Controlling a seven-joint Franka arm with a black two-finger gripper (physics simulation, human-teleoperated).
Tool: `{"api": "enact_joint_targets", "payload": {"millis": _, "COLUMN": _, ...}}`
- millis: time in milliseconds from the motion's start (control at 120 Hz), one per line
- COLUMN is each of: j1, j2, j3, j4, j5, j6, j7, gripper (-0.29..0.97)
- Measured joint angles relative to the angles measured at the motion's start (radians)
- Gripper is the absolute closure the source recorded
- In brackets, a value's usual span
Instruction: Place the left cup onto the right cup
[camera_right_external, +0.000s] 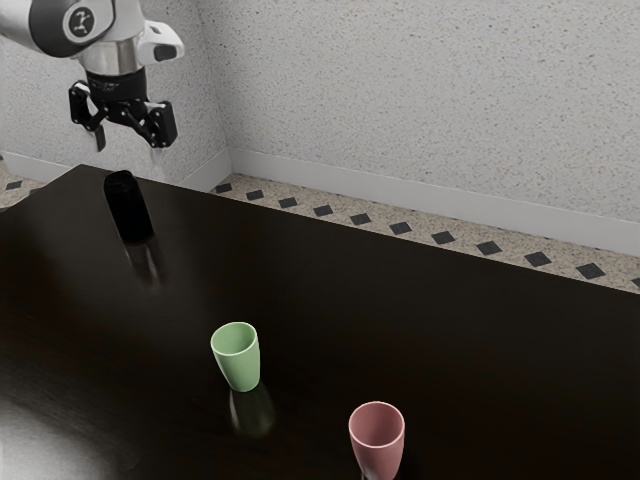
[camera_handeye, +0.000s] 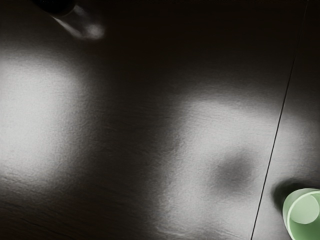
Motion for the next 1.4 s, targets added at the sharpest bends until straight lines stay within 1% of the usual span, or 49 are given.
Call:
{"api": "enact_joint_targets", "payload": {"millis": 200, "j1": -0.003, "j2": -0.003, "j3": -0.014, "j4": -0.028, "j5": -0.001, "j6": 0.021, "j7": 0.015, "gripper": 0.0}}
{"api": "enact_joint_targets", "payload": {"millis": 300, "j1": -0.029, "j2": -0.002, "j3": -0.024, "j4": -0.12, "j5": -0.006, "j6": 0.046, "j7": 0.021, "gripper": 0.0}}
{"api": "enact_joint_targets", "payload": {"millis": 392, "j1": -0.033, "j2": -0.002, "j3": -0.025, "j4": -0.222, "j5": -0.016, "j6": 0.085, "j7": 0.025, "gripper": 0.0}}
{"api": "enact_joint_targets", "payload": {"millis": 492, "j1": -0.031, "j2": 0.001, "j3": -0.025, "j4": -0.306, "j5": -0.055, "j6": 0.137, "j7": 0.024, "gripper": 0.0}}
{"api": "enact_joint_targets", "payload": {"millis": 708, "j1": -0.03, "j2": 0.008, "j3": -0.024, "j4": -0.483, "j5": -0.17, "j6": 0.293, "j7": 0.014, "gripper": 0.0}}
{"api": "enact_joint_targets", "payload": {"millis": 800, "j1": -0.031, "j2": 0.018, "j3": -0.025, "j4": -0.542, "j5": -0.199, "j6": 0.359, "j7": 0.01, "gripper": 0.0}}
{"api": "enact_joint_targets", "payload": {"millis": 1050, "j1": -0.022, "j2": 0.124, "j3": -0.037, "j4": -0.568, "j5": -0.232, "j6": 0.502, "j7": 0.004, "gripper": 0.0}}
{"api": "enact_joint_targets", "payload": {"millis": 1233, "j1": -0.029, "j2": 0.172, "j3": -0.041, "j4": -0.563, "j5": -0.234, "j6": 0.598, "j7": 0.006, "gripper": 0.0}}
{"api": "enact_joint_targets", "payload": {"millis": 1400, "j1": -0.038, "j2": 0.206, "j3": -0.041, "j4": -0.565, "j5": -0.232, "j6": 0.653, "j7": 0.01, "gripper": 0.0}}
